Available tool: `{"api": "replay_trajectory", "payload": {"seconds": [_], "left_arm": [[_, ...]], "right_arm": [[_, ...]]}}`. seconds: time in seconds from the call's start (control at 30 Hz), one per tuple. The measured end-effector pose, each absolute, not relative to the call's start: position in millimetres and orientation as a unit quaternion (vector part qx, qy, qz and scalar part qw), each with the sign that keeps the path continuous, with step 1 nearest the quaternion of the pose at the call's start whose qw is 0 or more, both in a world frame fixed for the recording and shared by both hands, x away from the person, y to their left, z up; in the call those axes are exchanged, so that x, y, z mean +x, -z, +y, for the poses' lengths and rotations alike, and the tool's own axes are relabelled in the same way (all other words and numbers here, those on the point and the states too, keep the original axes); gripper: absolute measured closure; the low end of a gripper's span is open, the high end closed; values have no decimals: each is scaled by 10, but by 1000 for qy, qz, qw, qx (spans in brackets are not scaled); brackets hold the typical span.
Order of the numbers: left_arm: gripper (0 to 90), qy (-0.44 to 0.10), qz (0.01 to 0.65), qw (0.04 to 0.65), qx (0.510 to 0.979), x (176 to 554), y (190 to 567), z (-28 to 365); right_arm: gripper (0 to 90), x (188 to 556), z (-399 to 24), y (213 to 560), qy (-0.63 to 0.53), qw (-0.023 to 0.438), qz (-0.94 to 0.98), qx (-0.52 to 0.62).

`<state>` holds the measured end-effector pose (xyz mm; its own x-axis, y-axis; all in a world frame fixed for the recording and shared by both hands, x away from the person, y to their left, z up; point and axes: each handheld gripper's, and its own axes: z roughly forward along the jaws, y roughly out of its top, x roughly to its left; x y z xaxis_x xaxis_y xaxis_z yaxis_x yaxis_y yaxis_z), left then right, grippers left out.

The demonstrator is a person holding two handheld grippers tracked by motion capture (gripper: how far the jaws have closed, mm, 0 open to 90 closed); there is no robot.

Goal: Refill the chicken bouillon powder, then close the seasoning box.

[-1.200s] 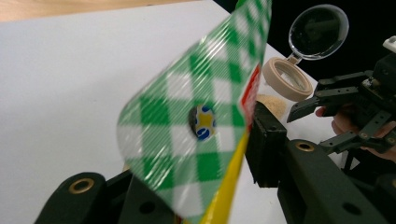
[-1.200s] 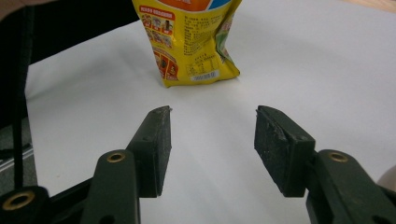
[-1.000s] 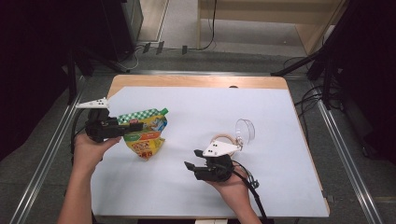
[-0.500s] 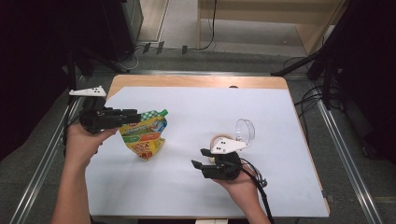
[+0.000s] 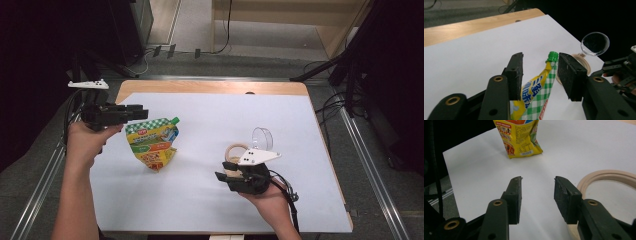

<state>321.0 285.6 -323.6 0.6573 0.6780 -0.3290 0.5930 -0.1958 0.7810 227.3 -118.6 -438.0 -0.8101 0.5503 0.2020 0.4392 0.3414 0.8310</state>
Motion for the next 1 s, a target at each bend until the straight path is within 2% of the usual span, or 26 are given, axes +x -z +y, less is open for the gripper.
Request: {"api": "replay_trajectory", "payload": {"seconds": [0.4,0.57,1.0], "left_arm": [[515,-53,445,465,764,3406,3532,3013],[516,-54,447,462,764,3454,3685,3059],[488,-47,461,456,760,3489,3904,3105]], "right_arm": [[696,2187,-1481,4332,-483,55,816,312],[698,2141,-1655,4317,-481,58,812,324],[896,2109,-2081,4329,-463,64,815,344]]}}
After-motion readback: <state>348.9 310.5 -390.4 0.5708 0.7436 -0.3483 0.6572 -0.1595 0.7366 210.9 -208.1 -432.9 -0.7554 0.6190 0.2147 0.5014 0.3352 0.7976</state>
